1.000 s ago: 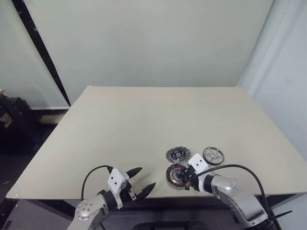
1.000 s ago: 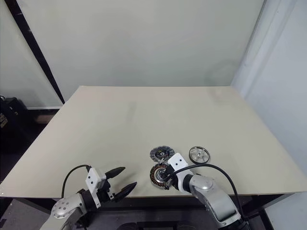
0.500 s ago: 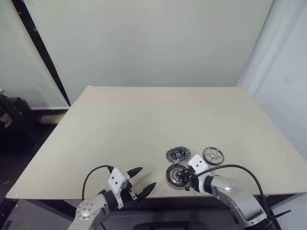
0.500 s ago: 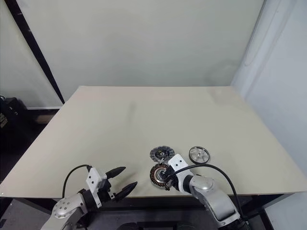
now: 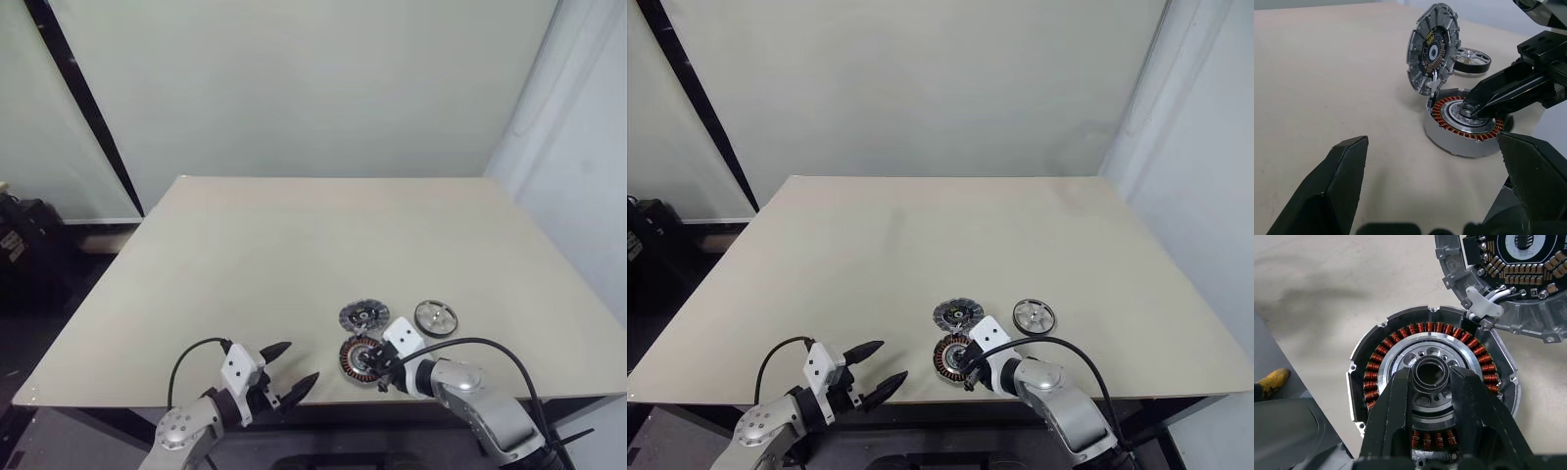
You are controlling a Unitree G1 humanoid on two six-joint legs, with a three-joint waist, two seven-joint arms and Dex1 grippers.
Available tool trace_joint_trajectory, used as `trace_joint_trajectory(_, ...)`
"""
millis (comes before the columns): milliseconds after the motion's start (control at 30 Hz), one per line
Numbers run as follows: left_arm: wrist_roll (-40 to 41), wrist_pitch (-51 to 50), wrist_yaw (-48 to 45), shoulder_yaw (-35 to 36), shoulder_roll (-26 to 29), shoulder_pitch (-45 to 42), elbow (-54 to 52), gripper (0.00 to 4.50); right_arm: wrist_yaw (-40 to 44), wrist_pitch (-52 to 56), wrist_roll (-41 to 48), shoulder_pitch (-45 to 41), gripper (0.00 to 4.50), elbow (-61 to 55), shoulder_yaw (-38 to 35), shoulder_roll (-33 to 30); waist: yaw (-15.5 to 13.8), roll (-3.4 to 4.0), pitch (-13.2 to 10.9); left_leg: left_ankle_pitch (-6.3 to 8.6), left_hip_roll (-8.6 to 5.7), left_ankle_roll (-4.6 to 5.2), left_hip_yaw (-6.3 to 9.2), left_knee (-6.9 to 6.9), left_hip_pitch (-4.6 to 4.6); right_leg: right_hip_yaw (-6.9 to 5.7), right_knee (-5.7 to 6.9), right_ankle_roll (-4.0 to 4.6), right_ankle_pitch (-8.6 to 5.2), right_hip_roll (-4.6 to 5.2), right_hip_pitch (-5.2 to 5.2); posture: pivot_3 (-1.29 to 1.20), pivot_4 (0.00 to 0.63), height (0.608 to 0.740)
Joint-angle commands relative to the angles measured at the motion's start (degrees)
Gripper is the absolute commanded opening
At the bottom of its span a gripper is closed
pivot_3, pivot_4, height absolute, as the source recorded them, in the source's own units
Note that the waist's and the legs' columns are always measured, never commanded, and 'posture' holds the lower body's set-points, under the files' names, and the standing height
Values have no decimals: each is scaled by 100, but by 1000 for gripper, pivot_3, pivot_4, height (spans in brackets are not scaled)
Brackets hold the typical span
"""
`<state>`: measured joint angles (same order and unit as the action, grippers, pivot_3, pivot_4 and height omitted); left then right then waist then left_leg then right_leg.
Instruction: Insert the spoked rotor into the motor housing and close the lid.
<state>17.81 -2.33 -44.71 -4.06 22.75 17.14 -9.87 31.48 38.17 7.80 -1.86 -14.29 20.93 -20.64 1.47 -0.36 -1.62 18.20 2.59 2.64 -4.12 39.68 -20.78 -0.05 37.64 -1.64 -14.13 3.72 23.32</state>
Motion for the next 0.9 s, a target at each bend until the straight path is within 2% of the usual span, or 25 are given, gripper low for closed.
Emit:
trace_joint_trajectory(33, 0, 37, 5, -17, 21, -99, -171, 4500, 26, -72, -52, -98, 802, -82, -16, -51, 0, 0, 0, 0, 0, 0, 0, 0, 0, 0, 0, 0, 0, 0, 0, 0, 0, 740)
trace_joint_trajectory(900, -5, -26, 96, -49, 18, -78, -282, 4500, 98, -99, -121, -152, 802, 17, 80, -16, 1, 0, 0, 0, 0, 0, 0, 0, 0, 0, 0, 0, 0, 0, 0, 0, 0, 740)
